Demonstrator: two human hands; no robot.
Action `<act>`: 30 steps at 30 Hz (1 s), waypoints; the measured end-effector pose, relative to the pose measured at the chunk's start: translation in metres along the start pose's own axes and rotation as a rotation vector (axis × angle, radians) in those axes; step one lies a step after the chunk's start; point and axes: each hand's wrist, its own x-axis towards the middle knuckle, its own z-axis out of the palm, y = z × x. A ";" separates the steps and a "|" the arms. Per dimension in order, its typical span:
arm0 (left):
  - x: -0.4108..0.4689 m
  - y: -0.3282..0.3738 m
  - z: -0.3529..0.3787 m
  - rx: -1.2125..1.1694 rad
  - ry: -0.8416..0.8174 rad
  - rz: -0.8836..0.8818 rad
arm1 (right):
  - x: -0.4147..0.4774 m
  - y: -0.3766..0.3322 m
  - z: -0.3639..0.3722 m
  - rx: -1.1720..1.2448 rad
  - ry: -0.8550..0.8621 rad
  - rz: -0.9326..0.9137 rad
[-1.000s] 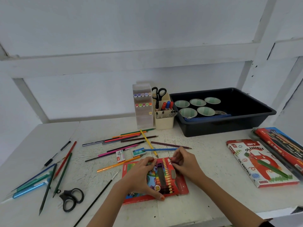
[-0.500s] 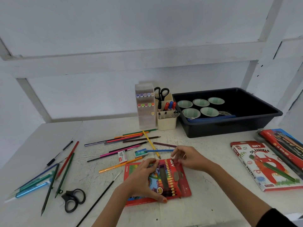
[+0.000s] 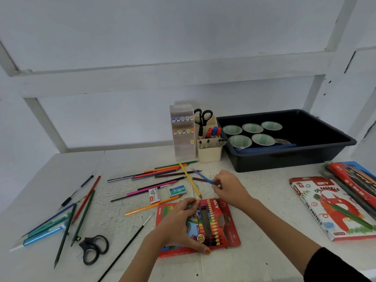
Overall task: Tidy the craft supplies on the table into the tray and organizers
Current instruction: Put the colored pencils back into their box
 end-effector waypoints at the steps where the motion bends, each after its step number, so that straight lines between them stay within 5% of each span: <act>1: 0.000 0.000 0.000 0.001 0.000 0.004 | -0.002 0.000 -0.006 0.082 0.021 0.079; 7: 0.000 0.000 0.000 0.019 0.004 0.014 | -0.026 0.008 -0.025 0.573 -0.028 0.464; 14: -0.001 0.001 -0.002 0.010 -0.013 0.005 | -0.053 0.020 -0.013 0.923 0.145 0.630; 20: -0.002 0.001 -0.002 0.009 -0.015 0.002 | -0.080 0.021 0.016 0.753 0.182 0.515; 30: -0.003 0.002 -0.001 0.016 0.000 0.008 | -0.074 -0.014 0.037 0.052 0.357 0.557</act>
